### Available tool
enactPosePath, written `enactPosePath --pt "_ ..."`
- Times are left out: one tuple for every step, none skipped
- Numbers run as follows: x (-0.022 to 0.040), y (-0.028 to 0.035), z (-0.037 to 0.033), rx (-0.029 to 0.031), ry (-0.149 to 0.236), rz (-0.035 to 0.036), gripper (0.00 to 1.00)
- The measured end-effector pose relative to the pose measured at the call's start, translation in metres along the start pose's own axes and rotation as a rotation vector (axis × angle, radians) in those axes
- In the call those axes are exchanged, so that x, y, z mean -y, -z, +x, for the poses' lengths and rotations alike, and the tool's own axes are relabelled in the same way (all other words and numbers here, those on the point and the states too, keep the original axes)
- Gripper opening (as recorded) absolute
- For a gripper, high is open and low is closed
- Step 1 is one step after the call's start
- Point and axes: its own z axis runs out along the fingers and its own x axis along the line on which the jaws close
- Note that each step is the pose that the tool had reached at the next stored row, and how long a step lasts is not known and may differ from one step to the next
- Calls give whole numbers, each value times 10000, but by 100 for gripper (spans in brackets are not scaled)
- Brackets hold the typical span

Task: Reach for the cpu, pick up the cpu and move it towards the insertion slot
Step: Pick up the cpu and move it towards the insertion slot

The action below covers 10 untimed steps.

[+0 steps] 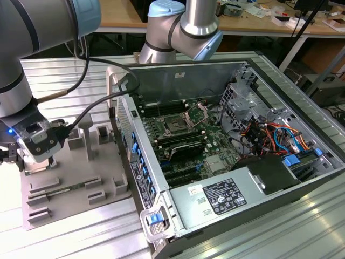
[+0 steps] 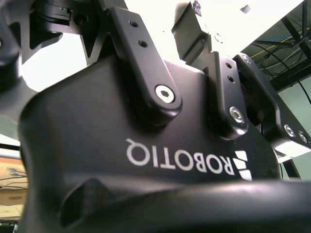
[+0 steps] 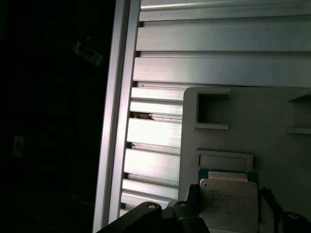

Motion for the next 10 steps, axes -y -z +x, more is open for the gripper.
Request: enactPosePath --pt "0 4 0 0 0 0 55" --pt "0 9 0 -1 0 0 55" --pt "0 12 0 0 1 0 55" --pt "-1 14 0 0 0 0 55" --pt "-1 20 0 0 0 0 55" --pt "-1 22 0 0 0 0 55" --pt "-1 24 0 1 0 0 55" --pt "-1 27 0 0 0 0 55" --pt "-1 29 0 0 0 0 55" --pt "-1 34 0 0 0 0 55"
